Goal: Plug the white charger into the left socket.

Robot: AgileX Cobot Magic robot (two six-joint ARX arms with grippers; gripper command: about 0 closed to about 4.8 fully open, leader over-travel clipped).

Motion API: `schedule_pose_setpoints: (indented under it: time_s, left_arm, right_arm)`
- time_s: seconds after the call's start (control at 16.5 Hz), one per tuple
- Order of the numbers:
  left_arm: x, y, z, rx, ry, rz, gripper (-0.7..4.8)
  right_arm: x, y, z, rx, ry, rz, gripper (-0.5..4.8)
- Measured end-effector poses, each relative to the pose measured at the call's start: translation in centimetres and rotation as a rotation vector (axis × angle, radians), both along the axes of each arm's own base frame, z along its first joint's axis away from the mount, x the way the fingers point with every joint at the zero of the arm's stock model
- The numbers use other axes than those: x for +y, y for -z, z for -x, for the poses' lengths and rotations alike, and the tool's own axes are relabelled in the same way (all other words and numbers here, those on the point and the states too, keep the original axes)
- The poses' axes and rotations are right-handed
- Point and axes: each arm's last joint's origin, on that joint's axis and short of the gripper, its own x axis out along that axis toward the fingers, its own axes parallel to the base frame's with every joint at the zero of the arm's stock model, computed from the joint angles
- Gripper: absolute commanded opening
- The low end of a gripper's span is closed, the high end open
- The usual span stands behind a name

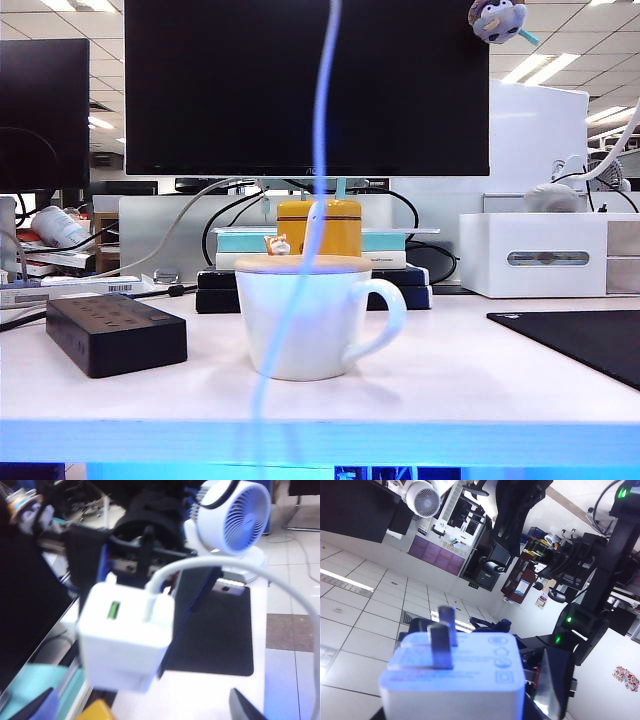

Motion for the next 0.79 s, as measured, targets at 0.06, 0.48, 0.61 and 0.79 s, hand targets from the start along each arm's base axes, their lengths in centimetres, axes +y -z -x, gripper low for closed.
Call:
schedule_pose_setpoints:
  time_s: [0.06,0.48,0.61,0.79]
  left_arm:
    - [-0.2,0.1,-0.3,-0.01,0.014,0.0,4.79]
    - [-1.3,-0.1,-2.1,-0.101,0.02,0.044,4.79]
    - [-1.8,0.3,-2.6,-0.092,0.029,0.041,4.79]
    - [-1.9,-0.2,-2.6,-0.138,0.03,0.066,4.79]
  right_arm:
    - [0.0,0.0,0.0,0.0,-0.002,-0.001,1.25]
    - [0.0,0.0,0.0,0.001,-0.003,-0.001,1.25]
    - [0.0,0.0,0.0,0.001,-0.003,-0.002,1.25]
    - [0.1,-0.1,-0.2,-0.022,0.017,0.0,1.25]
